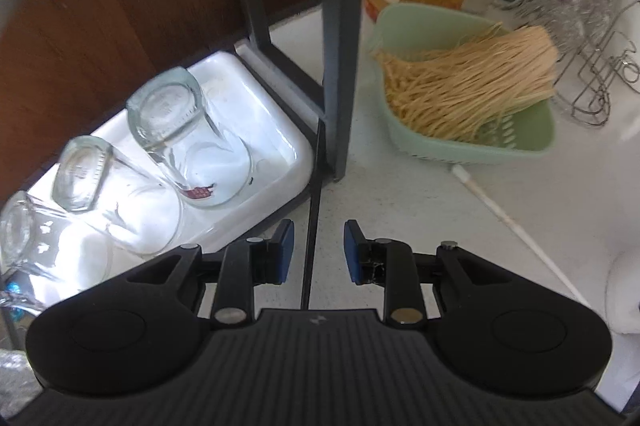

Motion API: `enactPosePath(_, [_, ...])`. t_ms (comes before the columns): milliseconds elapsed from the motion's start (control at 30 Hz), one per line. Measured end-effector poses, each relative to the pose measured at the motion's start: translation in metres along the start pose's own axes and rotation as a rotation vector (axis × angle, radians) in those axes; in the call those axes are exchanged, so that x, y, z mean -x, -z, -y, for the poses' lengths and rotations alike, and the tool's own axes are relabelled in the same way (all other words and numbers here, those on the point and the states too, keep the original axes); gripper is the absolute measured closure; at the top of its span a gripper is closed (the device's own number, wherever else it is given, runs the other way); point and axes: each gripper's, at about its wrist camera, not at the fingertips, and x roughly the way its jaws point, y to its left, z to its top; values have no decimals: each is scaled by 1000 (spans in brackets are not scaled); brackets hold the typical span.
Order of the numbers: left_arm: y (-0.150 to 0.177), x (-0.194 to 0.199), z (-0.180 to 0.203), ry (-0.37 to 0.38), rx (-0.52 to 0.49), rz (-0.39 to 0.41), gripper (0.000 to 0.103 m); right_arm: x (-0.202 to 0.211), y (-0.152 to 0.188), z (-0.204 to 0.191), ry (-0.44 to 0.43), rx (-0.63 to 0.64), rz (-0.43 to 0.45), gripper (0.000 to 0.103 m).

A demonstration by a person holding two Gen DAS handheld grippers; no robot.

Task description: Organize utensils

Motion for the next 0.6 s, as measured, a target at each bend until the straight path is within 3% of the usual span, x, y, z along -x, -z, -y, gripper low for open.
enactPosePath(467, [-9, -28, 13, -21, 6, -22, 74, -1, -3, -3, 12, -4, -12, 12])
enactPosePath(600, [-11, -27, 19, -71, 22, -15, 96, -1, -3, -3, 10, 2, -11, 12])
